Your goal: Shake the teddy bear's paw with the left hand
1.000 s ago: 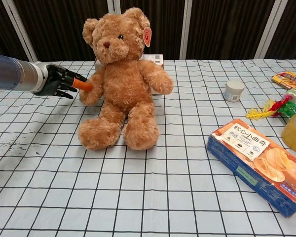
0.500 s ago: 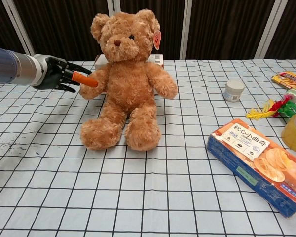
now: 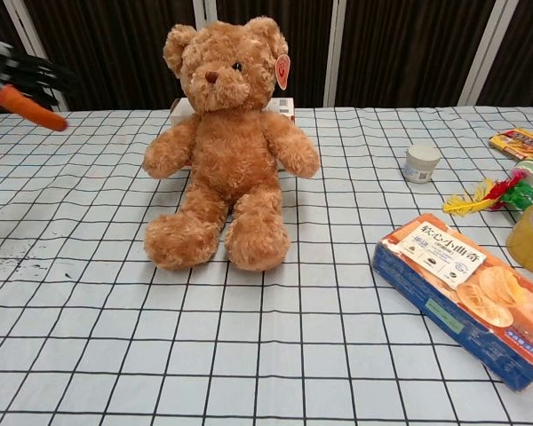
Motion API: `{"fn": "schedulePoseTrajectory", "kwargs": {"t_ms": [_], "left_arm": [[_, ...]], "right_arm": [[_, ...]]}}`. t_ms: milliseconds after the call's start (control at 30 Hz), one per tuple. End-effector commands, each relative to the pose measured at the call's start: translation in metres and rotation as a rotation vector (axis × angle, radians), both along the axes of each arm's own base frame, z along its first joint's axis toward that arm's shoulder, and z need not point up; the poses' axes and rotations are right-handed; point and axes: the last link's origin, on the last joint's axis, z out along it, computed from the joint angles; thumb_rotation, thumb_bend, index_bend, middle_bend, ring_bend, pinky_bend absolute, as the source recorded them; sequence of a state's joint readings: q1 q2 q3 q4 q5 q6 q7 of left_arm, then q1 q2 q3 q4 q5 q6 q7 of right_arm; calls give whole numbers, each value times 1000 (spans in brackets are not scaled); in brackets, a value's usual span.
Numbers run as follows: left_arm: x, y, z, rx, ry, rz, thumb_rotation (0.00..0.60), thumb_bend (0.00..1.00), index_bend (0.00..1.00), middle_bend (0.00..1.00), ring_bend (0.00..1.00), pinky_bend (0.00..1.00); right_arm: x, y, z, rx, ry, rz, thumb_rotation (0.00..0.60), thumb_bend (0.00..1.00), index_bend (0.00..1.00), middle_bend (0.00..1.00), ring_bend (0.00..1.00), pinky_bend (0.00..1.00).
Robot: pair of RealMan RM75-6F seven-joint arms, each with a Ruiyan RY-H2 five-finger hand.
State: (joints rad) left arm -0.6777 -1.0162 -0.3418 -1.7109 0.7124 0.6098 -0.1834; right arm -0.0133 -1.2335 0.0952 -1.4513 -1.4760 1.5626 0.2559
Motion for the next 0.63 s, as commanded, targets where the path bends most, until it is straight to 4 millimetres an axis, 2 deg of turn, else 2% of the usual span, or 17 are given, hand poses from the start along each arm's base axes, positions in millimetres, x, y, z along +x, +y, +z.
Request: {"fn": "schedulePoseTrajectory", "kwargs": {"t_ms": [33, 133, 267, 333, 500, 633], "left_arm": [[-46, -50, 56, 233, 363, -106, 600, 173, 7, 28, 0, 0], [-68, -77, 78, 385, 577, -212, 600, 176, 42, 46, 0, 0], [-92, -112, 92, 444, 601, -249, 600, 177, 79, 57, 0, 0], [-101, -122, 96, 458, 612, -256, 600, 177, 91, 65, 0, 0], [-119, -140, 90, 429, 625, -253, 600, 177, 93, 65, 0, 0], [-126, -142, 86, 414, 615, -249, 600, 177, 96, 69, 0, 0]], "right_arm": [[1, 0, 1, -14, 3, 8, 600, 367, 129, 73, 89, 0], [3, -1, 0, -22, 6, 19, 600, 367, 129, 73, 89, 0], [9, -1, -2, -36, 36, 40, 600, 367, 129, 74, 89, 0], [11, 0, -3, -31, 58, 48, 600, 368, 129, 74, 89, 0], [13, 0, -3, -38, 80, 71, 600, 367, 129, 73, 89, 0], [12, -2, -1, -42, 112, 75, 600, 367, 129, 73, 89, 0]]}}
